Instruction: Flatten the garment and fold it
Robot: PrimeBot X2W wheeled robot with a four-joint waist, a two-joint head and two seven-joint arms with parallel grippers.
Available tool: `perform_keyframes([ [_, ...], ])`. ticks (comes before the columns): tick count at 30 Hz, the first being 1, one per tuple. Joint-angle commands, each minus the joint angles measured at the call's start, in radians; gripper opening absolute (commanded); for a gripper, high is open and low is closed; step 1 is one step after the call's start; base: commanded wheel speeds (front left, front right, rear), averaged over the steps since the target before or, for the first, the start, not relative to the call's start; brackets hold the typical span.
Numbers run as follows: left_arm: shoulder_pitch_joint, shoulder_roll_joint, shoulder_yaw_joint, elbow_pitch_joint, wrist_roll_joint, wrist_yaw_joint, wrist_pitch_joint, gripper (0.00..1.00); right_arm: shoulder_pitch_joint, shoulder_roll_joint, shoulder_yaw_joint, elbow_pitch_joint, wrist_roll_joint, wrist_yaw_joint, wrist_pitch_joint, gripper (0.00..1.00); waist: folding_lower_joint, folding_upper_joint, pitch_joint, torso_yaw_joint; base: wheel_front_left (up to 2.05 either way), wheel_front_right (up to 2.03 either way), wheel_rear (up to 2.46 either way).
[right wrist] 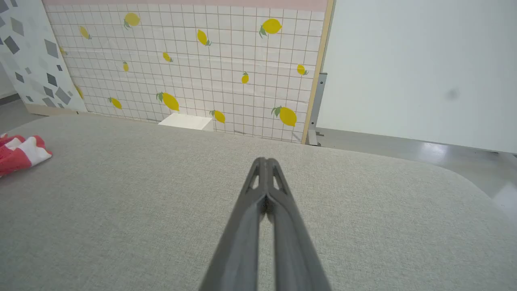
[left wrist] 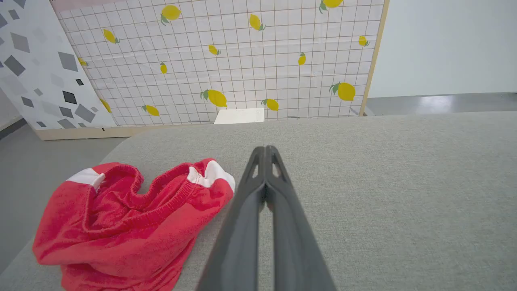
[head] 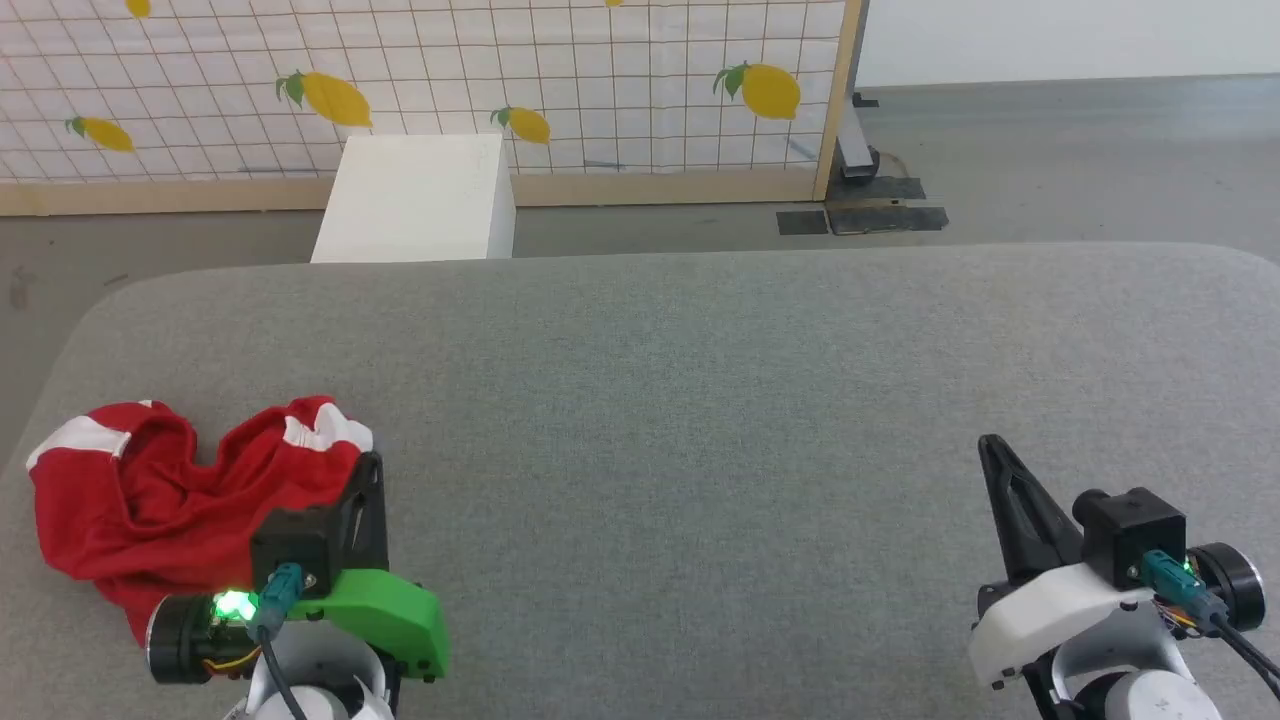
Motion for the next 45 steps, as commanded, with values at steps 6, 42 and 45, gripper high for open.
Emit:
perform_keyframes([
  [6, 0.000, 0.000, -0.002, 0.000, -0.002, 0.000, 0.000, 1.00, 0.000, 0.000, 0.000, 0.000, 0.001, 0.000, 0.000, 1.00, 0.0000, 0.0000, 0.000, 0.000, 0.00, 0.00, 0.00],
  [42, 0.014, -0.001, -0.032, 0.052, -0.077, 0.023, -0.070, 1.00, 0.038, 0.000, -0.011, 0.050, 0.085, 0.000, -0.070, 1.00, 0.0000, 0.0000, -0.008, 0.053, 0.00, 0.00, 0.00],
  [45, 0.017, -0.001, -0.032, 0.055, -0.084, 0.025, -0.076, 1.00, 0.041, 0.000, -0.011, 0.054, 0.090, 0.000, -0.077, 1.00, 0.0000, 0.0000, -0.008, 0.068, 0.00, 0.00, 0.00],
])
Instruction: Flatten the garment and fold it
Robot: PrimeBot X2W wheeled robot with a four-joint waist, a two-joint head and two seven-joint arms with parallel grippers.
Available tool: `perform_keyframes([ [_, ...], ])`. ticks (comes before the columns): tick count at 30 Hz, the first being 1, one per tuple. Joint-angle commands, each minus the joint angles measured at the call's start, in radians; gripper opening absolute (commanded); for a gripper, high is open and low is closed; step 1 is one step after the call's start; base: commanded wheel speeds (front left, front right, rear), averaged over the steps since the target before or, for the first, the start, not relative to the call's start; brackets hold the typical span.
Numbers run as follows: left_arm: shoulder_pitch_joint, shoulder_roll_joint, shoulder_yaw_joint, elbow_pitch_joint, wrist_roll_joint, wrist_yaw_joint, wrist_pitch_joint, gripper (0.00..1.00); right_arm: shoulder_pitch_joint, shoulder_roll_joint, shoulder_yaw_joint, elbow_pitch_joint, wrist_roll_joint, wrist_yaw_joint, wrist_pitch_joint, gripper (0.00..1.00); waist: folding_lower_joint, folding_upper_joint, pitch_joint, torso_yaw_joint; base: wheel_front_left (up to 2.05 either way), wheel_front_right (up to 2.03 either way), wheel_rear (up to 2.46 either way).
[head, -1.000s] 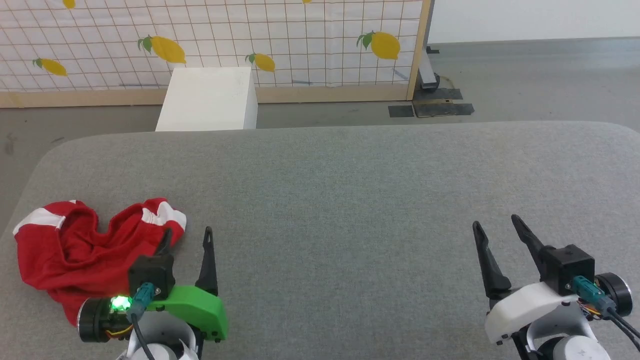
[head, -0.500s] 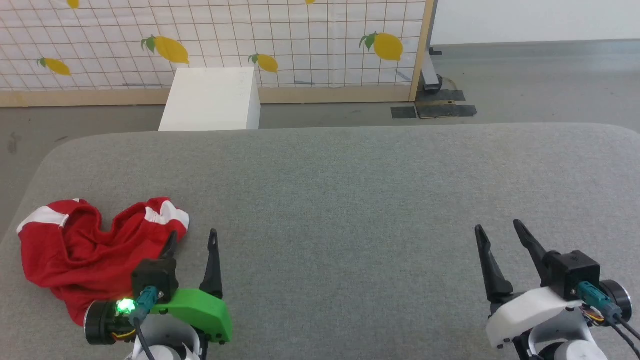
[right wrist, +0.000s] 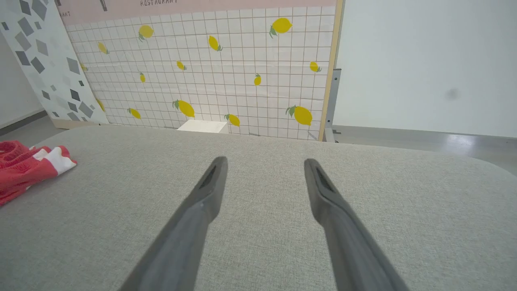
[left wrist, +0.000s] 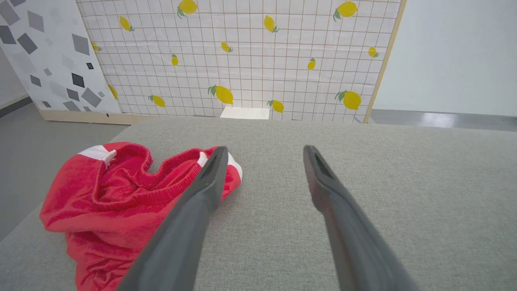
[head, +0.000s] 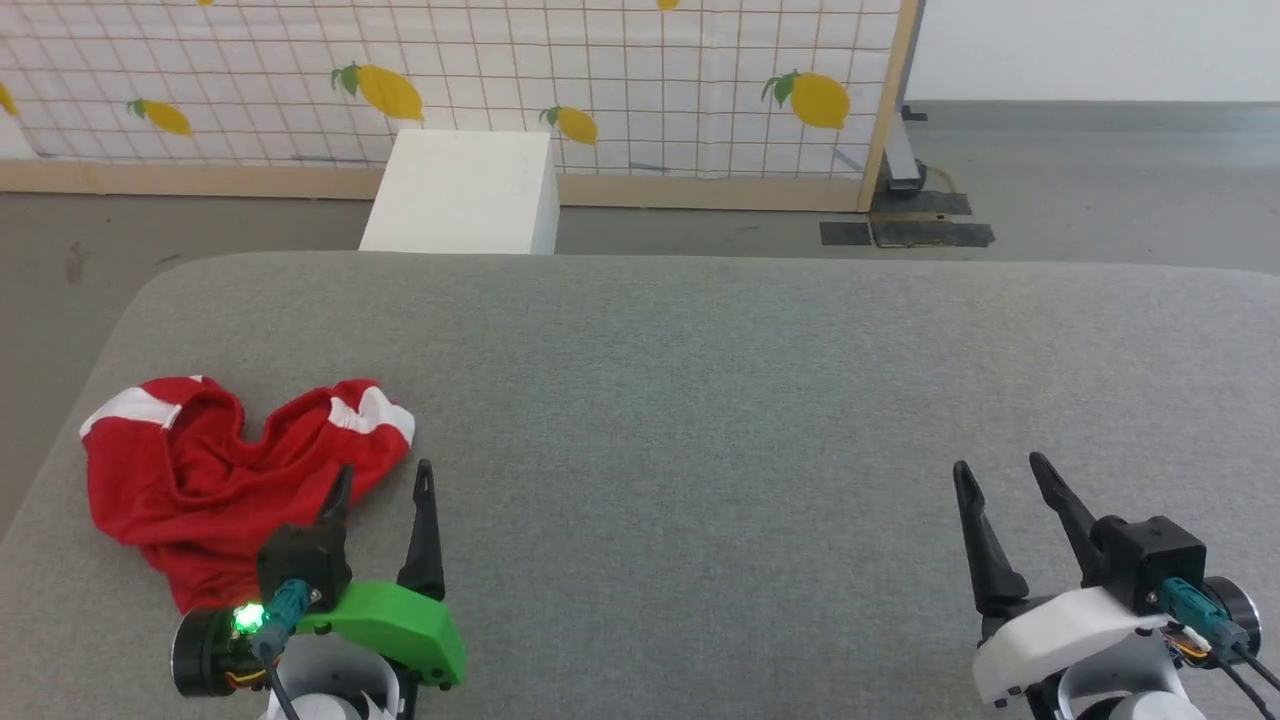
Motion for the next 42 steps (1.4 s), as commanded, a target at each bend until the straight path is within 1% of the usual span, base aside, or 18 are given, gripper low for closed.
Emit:
perform_keyframes([
  [1, 0.017, -0.002, 0.000, 0.004, -0.008, 0.006, -0.012, 1.00, 0.018, 0.000, 0.000, 0.006, 0.012, 0.000, -0.011, 1.00, 0.0000, 0.0000, 0.000, 0.013, 0.00, 0.00, 0.00],
  [20, 0.028, -0.002, -0.009, 0.027, -0.050, 0.021, -0.051, 1.00, 0.027, 0.000, 0.013, 0.041, 0.048, -0.001, -0.051, 1.00, 0.0000, 0.0000, 0.007, 0.122, 0.00, 0.00, 0.00],
  [31, 0.035, -0.003, -0.013, 0.037, -0.074, 0.030, -0.074, 1.00, 0.034, 0.000, 0.015, 0.062, 0.066, -0.001, -0.073, 1.00, 0.0000, 0.0000, 0.010, 0.173, 0.00, 0.00, 0.00],
  [42, 0.037, -0.003, -0.017, 0.041, -0.072, 0.042, -0.096, 1.00, 0.040, 0.000, 0.021, 0.076, 0.082, -0.001, -0.096, 1.00, 0.0000, 0.0000, 0.018, 0.216, 0.00, 0.00, 0.00],
])
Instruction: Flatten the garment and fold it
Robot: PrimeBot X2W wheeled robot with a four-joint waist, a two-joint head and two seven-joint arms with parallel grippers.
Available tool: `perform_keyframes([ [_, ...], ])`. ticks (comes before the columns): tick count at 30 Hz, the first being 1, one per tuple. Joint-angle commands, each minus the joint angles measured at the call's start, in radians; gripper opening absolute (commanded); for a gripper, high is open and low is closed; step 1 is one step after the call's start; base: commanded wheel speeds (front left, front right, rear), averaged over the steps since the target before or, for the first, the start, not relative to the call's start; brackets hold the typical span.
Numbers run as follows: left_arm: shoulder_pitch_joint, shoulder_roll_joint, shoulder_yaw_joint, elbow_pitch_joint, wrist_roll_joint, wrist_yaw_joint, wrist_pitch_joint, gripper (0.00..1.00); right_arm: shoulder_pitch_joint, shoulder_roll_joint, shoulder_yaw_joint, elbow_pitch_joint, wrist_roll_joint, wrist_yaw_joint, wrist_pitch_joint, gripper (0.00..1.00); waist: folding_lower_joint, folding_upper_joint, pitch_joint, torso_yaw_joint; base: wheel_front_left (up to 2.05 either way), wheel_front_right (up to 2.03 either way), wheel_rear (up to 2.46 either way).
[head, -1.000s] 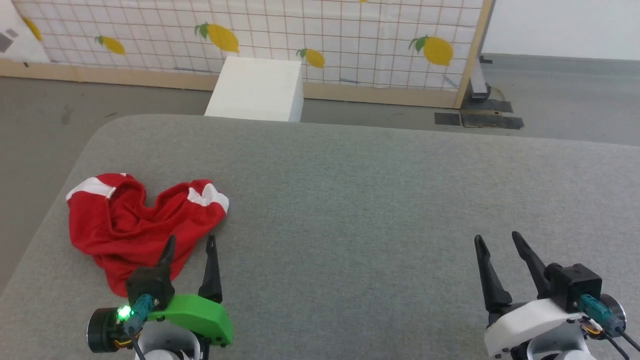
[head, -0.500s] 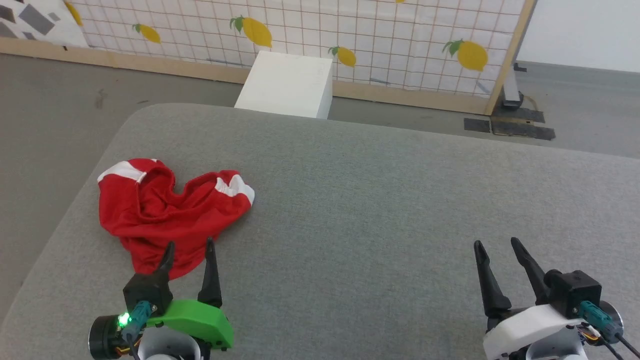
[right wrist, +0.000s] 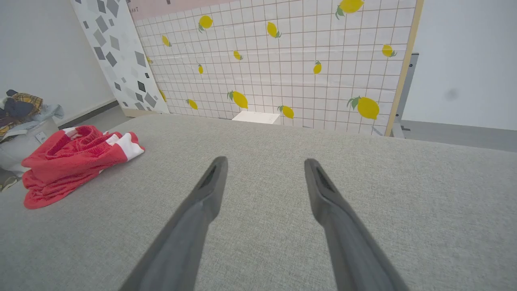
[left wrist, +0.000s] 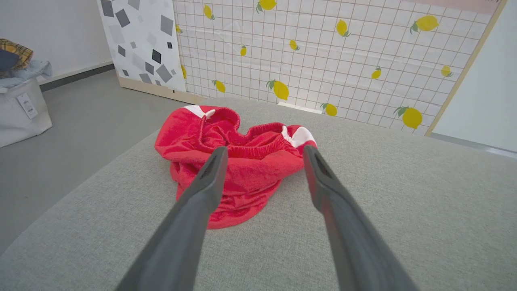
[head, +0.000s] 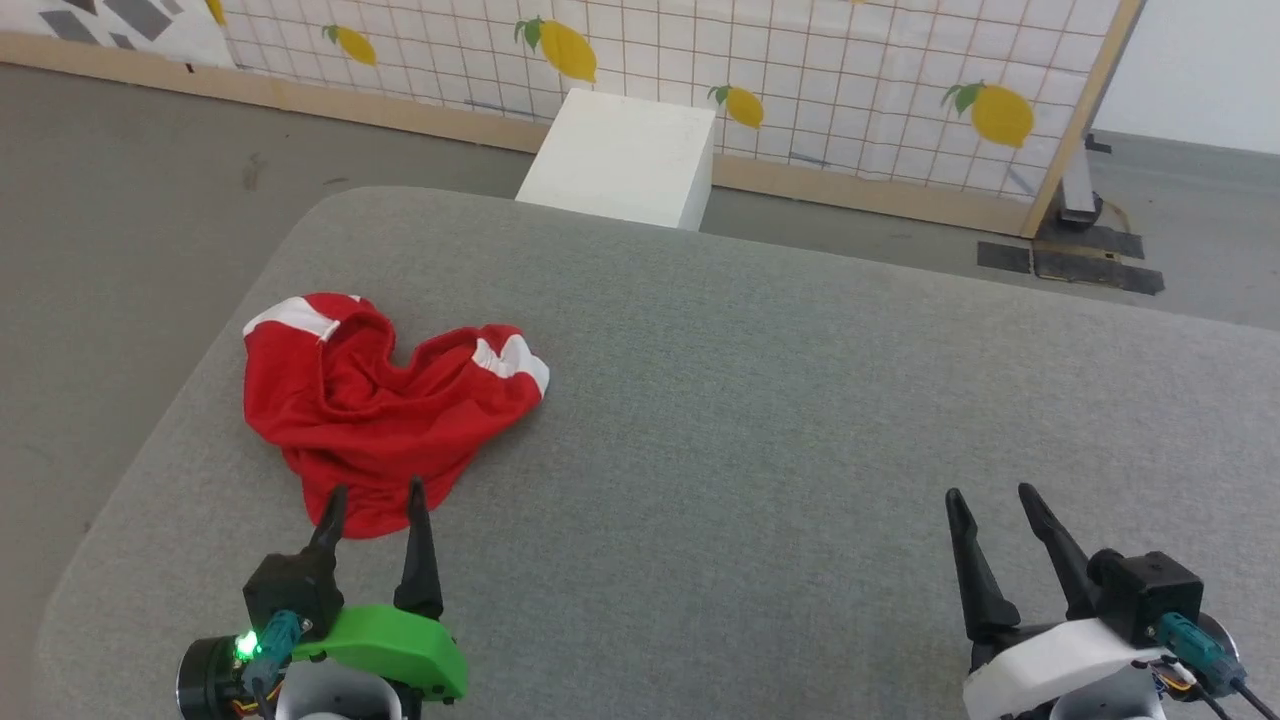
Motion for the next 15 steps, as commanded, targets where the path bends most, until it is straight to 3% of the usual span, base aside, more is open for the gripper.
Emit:
perform_keyframes([
  [1, 0.015, -0.003, -0.003, 0.005, -0.002, 0.008, -0.011, 1.00, 0.018, 0.000, 0.003, 0.007, 0.012, -0.001, -0.014, 1.00, 0.0000, 0.0000, 0.002, 0.009, 0.00, 0.00, 0.00],
  [15, 0.018, -0.004, -0.005, 0.016, 0.001, 0.022, -0.040, 1.00, 0.021, 0.000, 0.012, 0.031, 0.030, -0.001, -0.043, 1.00, 0.0000, 0.0000, 0.004, 0.056, 0.00, 0.00, 0.00],
])
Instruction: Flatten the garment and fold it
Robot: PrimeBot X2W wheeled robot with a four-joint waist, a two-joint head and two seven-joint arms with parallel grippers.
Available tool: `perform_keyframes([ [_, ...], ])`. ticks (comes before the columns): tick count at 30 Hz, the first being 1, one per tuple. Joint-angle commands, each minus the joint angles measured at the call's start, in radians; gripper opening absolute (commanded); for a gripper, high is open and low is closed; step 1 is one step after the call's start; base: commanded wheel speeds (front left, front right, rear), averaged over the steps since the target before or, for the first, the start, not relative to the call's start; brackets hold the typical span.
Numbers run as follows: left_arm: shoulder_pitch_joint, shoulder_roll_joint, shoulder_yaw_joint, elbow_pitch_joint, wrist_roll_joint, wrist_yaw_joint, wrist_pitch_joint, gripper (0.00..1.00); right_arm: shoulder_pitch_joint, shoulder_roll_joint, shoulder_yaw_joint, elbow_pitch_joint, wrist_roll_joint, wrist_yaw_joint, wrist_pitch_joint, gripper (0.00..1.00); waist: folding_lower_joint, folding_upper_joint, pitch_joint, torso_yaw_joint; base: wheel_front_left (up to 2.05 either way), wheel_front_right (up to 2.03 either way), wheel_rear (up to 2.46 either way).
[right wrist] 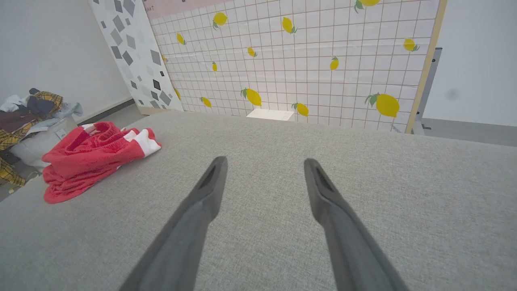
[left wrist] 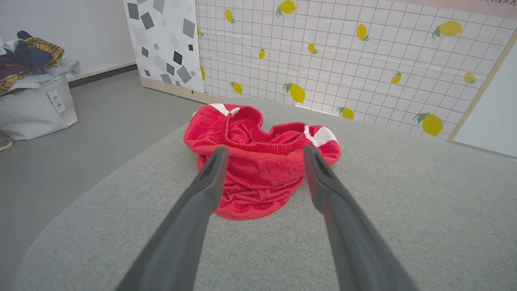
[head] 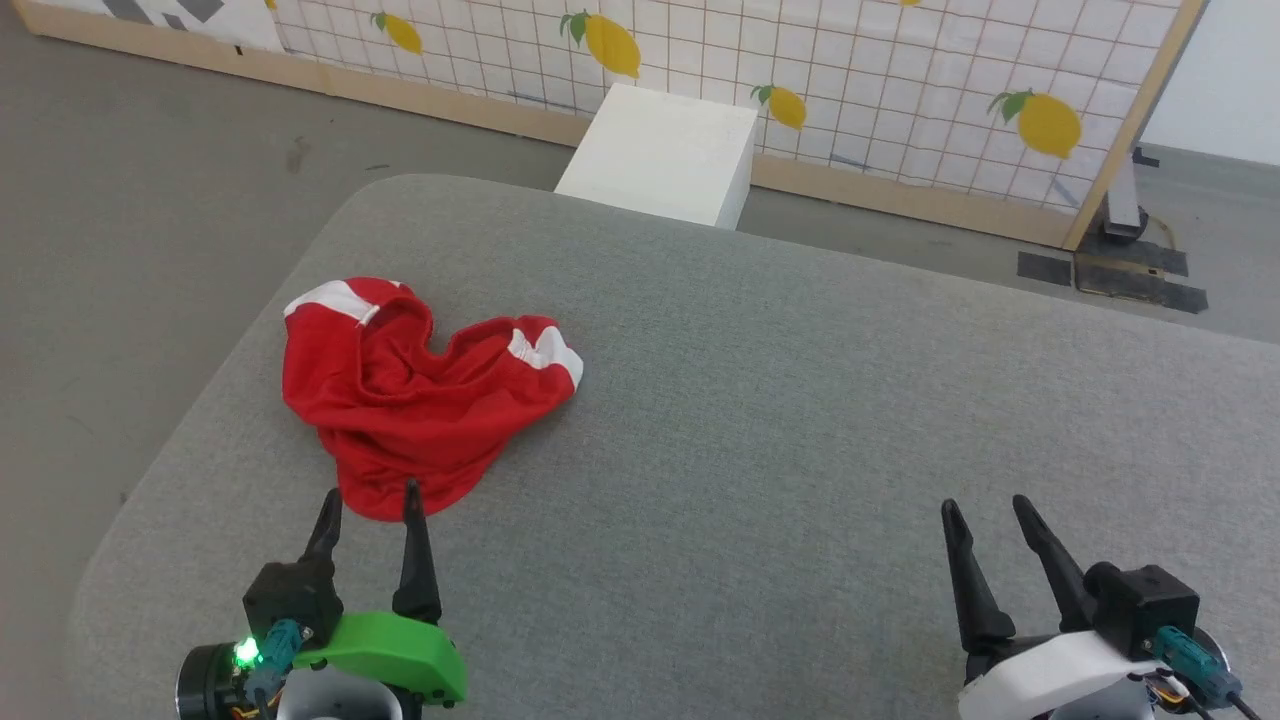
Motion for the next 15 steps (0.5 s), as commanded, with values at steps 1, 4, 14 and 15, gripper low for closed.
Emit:
perform_keyframes([
  [1, 0.014, -0.004, -0.003, 0.005, 0.001, 0.007, -0.009, 1.00, 0.014, 0.000, 0.001, 0.007, 0.010, -0.001, -0.011, 1.00, 0.0000, 0.0000, 0.000, 0.007, 0.00, 0.00, 0.00],
  [4, 0.015, -0.004, -0.004, 0.009, 0.000, 0.009, -0.016, 1.00, 0.017, 0.000, 0.002, 0.012, 0.014, -0.001, -0.017, 1.00, 0.0000, 0.0000, 0.000, 0.017, 0.00, 0.00, 0.00],
  [14, 0.020, -0.004, -0.007, 0.020, -0.013, 0.016, -0.036, 1.00, 0.022, 0.000, 0.002, 0.029, 0.023, -0.001, -0.038, 1.00, 0.0000, 0.0000, 0.000, 0.049, 0.00, 0.00, 0.00],
  [15, 0.020, -0.004, -0.008, 0.022, -0.014, 0.016, -0.038, 1.00, 0.022, 0.000, 0.002, 0.031, 0.022, -0.001, -0.040, 1.00, 0.0000, 0.0000, 0.000, 0.052, 0.00, 0.00, 0.00],
])
